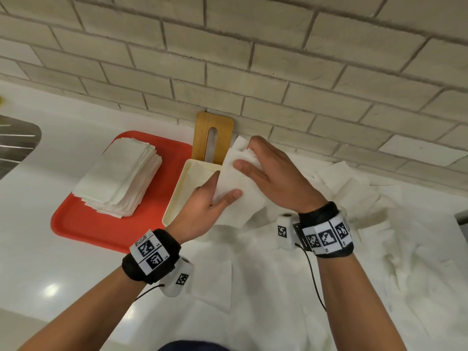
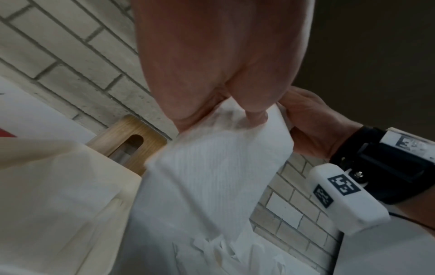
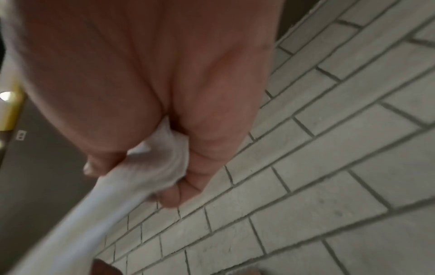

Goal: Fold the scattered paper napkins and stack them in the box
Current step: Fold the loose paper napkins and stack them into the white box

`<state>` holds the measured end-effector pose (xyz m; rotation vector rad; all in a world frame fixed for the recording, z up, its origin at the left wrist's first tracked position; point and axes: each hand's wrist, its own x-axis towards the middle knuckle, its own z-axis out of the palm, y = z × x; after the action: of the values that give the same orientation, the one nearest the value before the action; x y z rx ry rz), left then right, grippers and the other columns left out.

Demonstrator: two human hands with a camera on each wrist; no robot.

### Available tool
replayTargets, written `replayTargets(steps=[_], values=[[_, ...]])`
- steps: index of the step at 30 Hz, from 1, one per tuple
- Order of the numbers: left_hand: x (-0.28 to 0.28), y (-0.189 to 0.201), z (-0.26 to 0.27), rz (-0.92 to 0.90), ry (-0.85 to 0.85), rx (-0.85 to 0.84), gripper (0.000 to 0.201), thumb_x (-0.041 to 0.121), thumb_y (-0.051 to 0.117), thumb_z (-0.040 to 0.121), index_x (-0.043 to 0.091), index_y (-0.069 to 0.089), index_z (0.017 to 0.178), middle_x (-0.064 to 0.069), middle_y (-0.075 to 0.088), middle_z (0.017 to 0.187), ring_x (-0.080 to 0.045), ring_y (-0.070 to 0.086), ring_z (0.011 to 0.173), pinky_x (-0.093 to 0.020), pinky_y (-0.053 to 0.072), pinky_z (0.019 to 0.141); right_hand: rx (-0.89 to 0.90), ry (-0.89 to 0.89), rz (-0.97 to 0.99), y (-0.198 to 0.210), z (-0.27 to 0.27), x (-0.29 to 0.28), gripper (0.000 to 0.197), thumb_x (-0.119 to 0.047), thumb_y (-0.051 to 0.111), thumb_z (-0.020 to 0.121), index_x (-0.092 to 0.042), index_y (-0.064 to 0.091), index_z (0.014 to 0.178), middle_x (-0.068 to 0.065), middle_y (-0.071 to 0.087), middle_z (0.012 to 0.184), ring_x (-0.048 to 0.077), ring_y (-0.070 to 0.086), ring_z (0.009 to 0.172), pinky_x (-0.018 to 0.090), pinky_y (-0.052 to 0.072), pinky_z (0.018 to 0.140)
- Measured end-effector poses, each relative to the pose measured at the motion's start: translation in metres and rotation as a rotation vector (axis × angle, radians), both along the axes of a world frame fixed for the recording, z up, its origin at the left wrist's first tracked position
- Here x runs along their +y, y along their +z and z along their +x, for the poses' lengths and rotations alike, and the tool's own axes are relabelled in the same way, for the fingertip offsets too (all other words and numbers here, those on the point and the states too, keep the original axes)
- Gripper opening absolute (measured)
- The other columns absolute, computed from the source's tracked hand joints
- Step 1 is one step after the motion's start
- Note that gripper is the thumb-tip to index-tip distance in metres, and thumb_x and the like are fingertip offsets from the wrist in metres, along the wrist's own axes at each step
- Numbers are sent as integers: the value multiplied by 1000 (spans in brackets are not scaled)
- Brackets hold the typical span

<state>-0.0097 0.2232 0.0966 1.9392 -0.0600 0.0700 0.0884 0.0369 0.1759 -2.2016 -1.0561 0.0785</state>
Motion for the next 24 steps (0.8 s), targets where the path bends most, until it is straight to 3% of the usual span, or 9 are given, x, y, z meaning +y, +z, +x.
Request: replayTargets(steps=[3, 6, 9, 11, 14, 16, 18, 21, 24], values=[[14, -5, -6, 6, 92, 0, 35, 42, 55, 110, 23, 56, 139, 12, 74, 119, -4, 70, 108, -27, 57, 87, 35, -88, 100, -7, 9, 16, 25, -36, 57, 111, -21, 40, 103, -18, 49, 88, -9, 52, 80, 12, 35, 66], [32, -16, -10, 65, 242, 43, 22, 36, 52, 112, 22, 56, 127, 16, 71, 105, 1, 70, 92, -17, 52, 70, 123, -103, 7, -28, 31, 37, 28, -40, 67, 105, -19, 50, 110, -14, 55, 95, 0, 54, 85, 17, 36, 69], [50, -35, -10, 196, 340, 141, 24, 30, 53, 112, 11, 52, 127, 4, 68, 101, -12, 68, 87, -27, 53, 68, 159, -82, -118, -54, 56, 65, 26, -35, 75, 100, -15, 59, 104, 1, 62, 100, 22, 58, 91, 29, 39, 70], [59, -51, -9, 317, 366, 178, 26, 18, 59, 109, 6, 46, 128, 3, 59, 93, -20, 62, 79, -35, 47, 67, 204, -89, -176, -73, 68, 89, 23, -28, 76, 100, -11, 61, 105, 11, 66, 107, 27, 62, 92, 31, 45, 70], [66, -69, -8, 499, 333, 184, 40, 7, 64, 102, 13, 36, 130, 1, 54, 84, -21, 58, 65, -39, 47, 60, 140, -42, -311, -103, 74, 126, 18, -21, 73, 102, -14, 59, 108, 27, 59, 135, 26, 62, 88, 27, 43, 65], [68, -77, -4, 640, 289, 234, 35, 7, 64, 102, 13, 40, 127, -8, 60, 92, -28, 62, 71, -45, 54, 63, 33, -13, -423, -118, 71, 143, 16, -20, 69, 105, -13, 58, 114, 28, 57, 131, 30, 66, 88, 31, 48, 66], [68, -77, 1, 763, 226, 321, 26, 11, 62, 104, 7, 47, 126, -16, 64, 106, -37, 66, 84, -52, 58, 74, -81, 27, -534, -126, 64, 154, 26, -16, 67, 106, -7, 56, 127, 19, 60, 111, 36, 70, 91, 40, 54, 70], [69, -72, 5, 869, 103, 425, 30, 25, 63, 105, 7, 54, 127, -18, 63, 115, -40, 68, 95, -52, 59, 82, -291, -19, -549, -128, 55, 155, 48, -14, 78, 97, -8, 53, 137, 16, 66, 100, 36, 72, 84, 40, 52, 61], [72, -62, 2, 990, 123, 358, 33, 38, 67, 102, 12, 63, 122, -13, 58, 116, -36, 63, 101, -48, 60, 76, -436, -79, -437, -124, 49, 159, 37, 5, 51, 92, -10, 62, 124, 16, 64, 100, 36, 65, 87, 44, 55, 63]])
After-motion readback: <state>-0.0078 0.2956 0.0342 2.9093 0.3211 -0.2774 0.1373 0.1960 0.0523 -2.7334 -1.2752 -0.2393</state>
